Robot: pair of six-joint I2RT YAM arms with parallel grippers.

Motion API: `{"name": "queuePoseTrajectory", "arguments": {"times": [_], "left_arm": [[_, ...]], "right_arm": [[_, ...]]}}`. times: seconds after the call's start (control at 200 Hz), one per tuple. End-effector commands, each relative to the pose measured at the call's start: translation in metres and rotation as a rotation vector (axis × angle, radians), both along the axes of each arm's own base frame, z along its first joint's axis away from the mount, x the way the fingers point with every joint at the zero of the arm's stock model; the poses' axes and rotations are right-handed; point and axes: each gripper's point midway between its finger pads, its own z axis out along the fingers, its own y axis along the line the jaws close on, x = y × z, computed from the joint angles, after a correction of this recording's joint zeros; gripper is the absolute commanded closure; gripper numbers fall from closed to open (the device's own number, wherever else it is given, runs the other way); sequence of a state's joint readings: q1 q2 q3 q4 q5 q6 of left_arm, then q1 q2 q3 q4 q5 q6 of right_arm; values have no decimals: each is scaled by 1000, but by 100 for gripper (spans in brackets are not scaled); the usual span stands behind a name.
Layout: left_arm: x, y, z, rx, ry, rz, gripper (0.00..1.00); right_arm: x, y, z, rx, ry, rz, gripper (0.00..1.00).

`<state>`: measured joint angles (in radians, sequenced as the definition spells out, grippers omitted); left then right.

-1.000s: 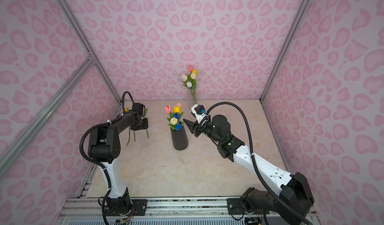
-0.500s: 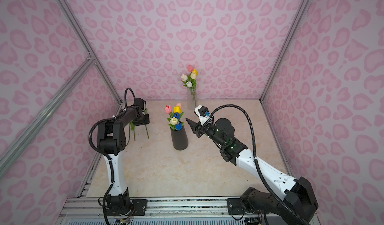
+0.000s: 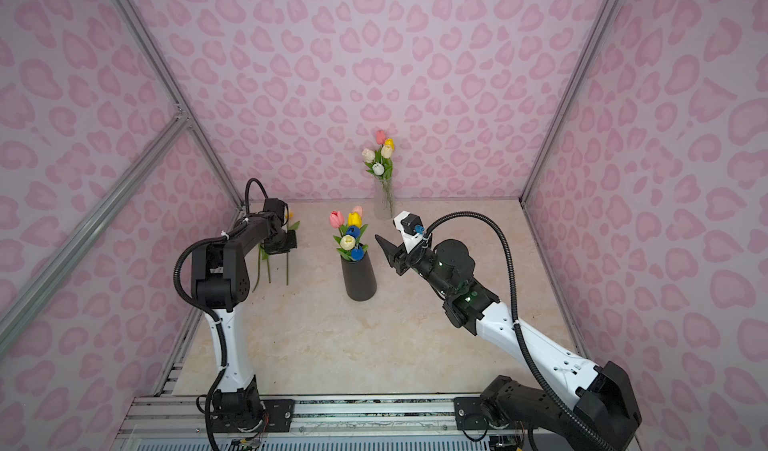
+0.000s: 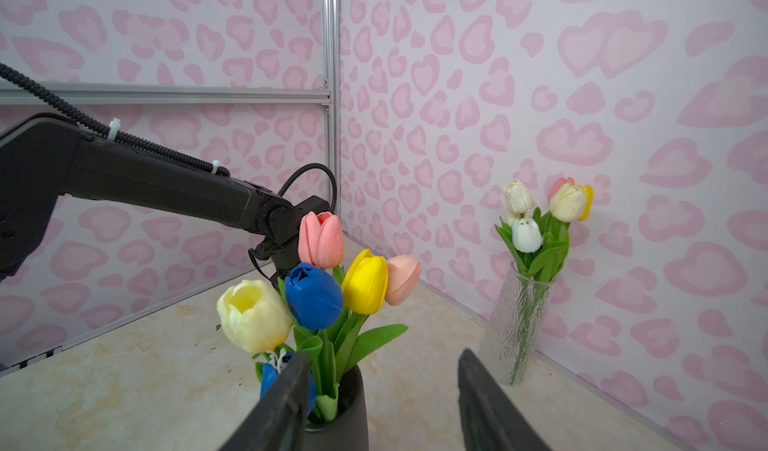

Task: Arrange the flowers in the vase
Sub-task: 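Lower the left gripper and close it on the cream tulip stem, then lift the cream tulip upright off the table with the left gripper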

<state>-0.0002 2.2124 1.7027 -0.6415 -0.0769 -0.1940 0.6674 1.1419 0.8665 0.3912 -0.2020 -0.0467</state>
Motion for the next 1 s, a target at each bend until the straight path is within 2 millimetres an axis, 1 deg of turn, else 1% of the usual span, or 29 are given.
{"name": "queuePoseTrajectory", "arguments": {"times": [0.0,0.08,0.14,0.175,0.185,0.21,0.25,0.35,0.385,0.445,0.495,0.565,0.62,0.71,0.72,0.725,0.74,0.835,0.905,0.995], "left_arm": [[-7,2,30,2,-76,23,96],[-15,-4,60,-8,-170,31,97],[-22,-9,89,-6,-274,45,97],[-26,-15,111,-17,-355,46,97],[-30,-16,111,-21,-363,47,97],[-36,-21,123,-35,-411,45,97],[-43,-33,144,-71,-494,23,97],[-61,-76,202,-175,-719,-120,97],[-72,-96,221,-194,-785,-187,97],[-90,-119,251,-214,-911,-275,96],[-108,-139,282,-275,-1029,-371,96],[-132,-150,320,-335,-1180,-430,96],[-151,-156,342,-388,-1278,-482,96],[-178,-163,356,-443,-1394,-566,96],[-183,-164,363,-447,-1422,-583,97],[-183,-164,358,-448,-1417,-589,96],[-188,-166,358,-457,-1430,-608,96],[-213,-172,367,-517,-1528,-686,96],[-220,-177,370,-545,-1553,-732,96],[-219,-178,372,-550,-1585,-739,96]], "right_arm": [[1,-4,4,6,-21,-22,43],[4,-8,2,24,-19,-53,43],[8,-12,1,46,-11,-81,44],[9,-14,-2,54,-7,-95,44],[9,-15,-3,60,-7,-99,44],[11,-18,-4,73,-4,-118,44],[13,-22,-6,94,1,-142,44],[17,-30,-8,139,-9,-188,44],[16,-31,-7,151,-19,-190,44],[17,-31,-5,164,-31,-194,44],[18,-31,-3,166,-35,-196,44],[20,-30,-1,172,-37,-206,44],[19,-29,2,178,-45,-209,45],[16,-28,4,186,-62,-208,45],[16,-27,4,186,-63,-209,45],[15,-27,4,186,-63,-208,44],[15,-27,5,185,-65,-208,44],[15,-23,5,156,-65,-214,45],[10,-19,7,142,-84,-215,45],[4,-17,13,148,-110,-207,45]]}}
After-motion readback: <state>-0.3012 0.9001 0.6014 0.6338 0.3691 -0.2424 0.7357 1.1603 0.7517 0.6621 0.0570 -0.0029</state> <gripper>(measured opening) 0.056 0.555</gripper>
